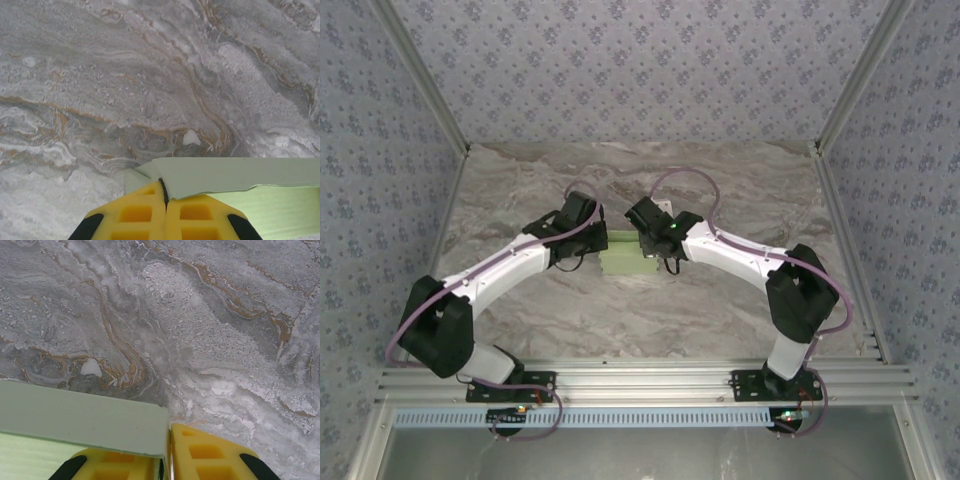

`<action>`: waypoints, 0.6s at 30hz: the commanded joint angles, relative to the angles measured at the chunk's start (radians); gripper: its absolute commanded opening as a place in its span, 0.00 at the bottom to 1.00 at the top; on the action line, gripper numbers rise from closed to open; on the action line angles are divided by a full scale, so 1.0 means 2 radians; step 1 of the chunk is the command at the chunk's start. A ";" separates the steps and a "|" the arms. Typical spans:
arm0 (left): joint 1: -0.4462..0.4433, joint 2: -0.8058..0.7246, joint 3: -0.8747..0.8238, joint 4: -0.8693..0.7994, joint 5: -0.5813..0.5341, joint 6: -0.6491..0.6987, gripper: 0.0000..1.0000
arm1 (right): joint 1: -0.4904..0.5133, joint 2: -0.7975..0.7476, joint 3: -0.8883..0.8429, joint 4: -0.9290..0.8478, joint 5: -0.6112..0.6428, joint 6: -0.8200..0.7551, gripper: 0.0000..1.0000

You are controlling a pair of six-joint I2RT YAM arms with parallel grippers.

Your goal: Fold the paper box

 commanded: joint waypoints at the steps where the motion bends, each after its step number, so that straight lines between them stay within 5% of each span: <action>1: -0.007 -0.020 -0.038 0.021 0.008 0.006 0.05 | 0.001 0.008 -0.003 -0.014 0.002 0.010 0.16; 18: -0.053 -0.038 -0.072 0.015 -0.096 0.049 0.04 | -0.002 -0.005 0.002 -0.020 0.002 0.010 0.21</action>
